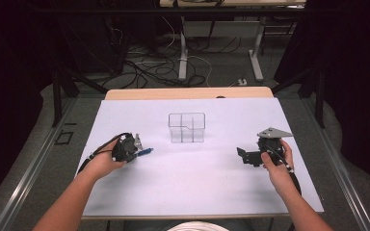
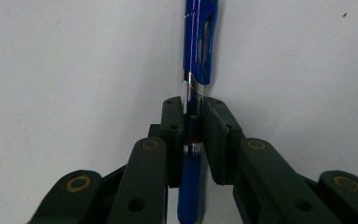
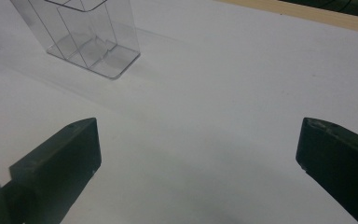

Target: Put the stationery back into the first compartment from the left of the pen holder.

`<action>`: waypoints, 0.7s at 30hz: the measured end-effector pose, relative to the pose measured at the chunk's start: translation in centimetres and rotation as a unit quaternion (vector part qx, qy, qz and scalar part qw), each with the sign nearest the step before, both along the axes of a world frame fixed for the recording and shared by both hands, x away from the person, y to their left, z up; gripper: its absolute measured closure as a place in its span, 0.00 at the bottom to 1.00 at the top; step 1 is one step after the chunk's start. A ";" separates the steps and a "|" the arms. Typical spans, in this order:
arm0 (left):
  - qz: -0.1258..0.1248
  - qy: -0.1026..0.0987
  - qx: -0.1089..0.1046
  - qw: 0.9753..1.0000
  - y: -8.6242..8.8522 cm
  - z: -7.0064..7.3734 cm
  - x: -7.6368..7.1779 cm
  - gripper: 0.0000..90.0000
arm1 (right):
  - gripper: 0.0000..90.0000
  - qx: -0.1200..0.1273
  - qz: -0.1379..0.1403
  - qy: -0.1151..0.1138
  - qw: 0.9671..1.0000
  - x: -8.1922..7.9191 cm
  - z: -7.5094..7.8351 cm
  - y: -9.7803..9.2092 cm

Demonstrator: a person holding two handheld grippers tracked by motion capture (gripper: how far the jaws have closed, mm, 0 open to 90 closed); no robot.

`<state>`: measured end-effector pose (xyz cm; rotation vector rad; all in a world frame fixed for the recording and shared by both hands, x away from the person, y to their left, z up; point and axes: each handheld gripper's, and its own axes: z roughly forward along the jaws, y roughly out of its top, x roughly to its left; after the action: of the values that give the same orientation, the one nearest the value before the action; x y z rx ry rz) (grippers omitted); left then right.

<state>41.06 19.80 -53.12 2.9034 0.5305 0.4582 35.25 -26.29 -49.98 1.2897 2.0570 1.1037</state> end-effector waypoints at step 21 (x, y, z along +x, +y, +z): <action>0.011 0.005 -0.006 1.000 0.1 0.1 0.1 0.88 | 0.00 -0.001 0.001 0.002 1.000 0.0 -0.1 0.1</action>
<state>41.19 19.93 -52.98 2.8927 0.5644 0.4432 35.28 -26.23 -50.08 1.2909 2.0620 1.0993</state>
